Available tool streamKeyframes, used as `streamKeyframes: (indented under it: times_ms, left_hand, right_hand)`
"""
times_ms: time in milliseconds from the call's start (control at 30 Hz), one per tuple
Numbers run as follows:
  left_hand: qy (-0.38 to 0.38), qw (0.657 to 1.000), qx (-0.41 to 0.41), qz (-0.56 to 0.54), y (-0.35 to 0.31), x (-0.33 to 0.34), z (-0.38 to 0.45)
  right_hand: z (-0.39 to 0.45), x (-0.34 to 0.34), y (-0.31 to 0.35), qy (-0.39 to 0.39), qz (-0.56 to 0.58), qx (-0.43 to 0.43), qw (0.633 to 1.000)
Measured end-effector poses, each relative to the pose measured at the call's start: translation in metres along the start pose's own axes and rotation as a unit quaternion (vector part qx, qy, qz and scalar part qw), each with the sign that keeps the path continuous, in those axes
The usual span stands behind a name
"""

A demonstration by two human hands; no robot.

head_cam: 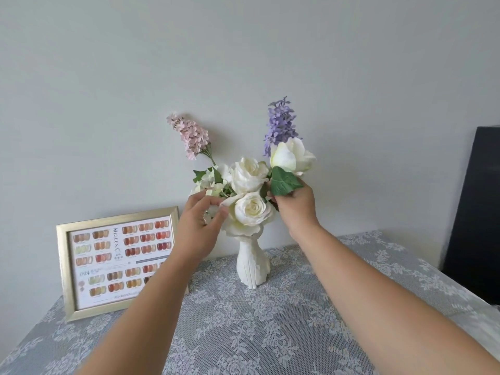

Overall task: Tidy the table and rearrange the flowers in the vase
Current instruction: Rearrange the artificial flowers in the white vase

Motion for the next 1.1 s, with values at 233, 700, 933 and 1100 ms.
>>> streamKeyframes:
  times_ms: [233, 700, 933, 1100]
  left_hand:
    - [-0.011, 1.0, -0.006, 0.017, 0.005, 0.001, -0.004]
    - [0.026, 0.999, 0.02, 0.004, -0.003, 0.004, -0.009]
    - [0.031, 0.999, 0.021, -0.004, -0.003, 0.007, -0.008]
    - [0.032, 0.999, 0.023, -0.016, -0.003, 0.008, -0.007]
  right_hand:
    - [-0.006, 0.009, -0.008, 0.012, -0.194, -0.081, 0.978]
    - [-0.01, 0.014, -0.07, 0.033, -0.045, 0.07, 0.996]
    - [-0.005, 0.018, -0.063, 0.013, 0.011, 0.059, 0.998]
    - [-0.01, 0.02, -0.075, 0.045, -0.032, 0.049, 0.997]
Point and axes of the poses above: each hand's wrist, its own z-axis towards the middle knuckle, its own x-axis out of the palm, y = z × x, the point moved 4 cm from there along z, towards the middle knuckle, and after that the axes turned 3 degrees about y, right-handed, at the moved point
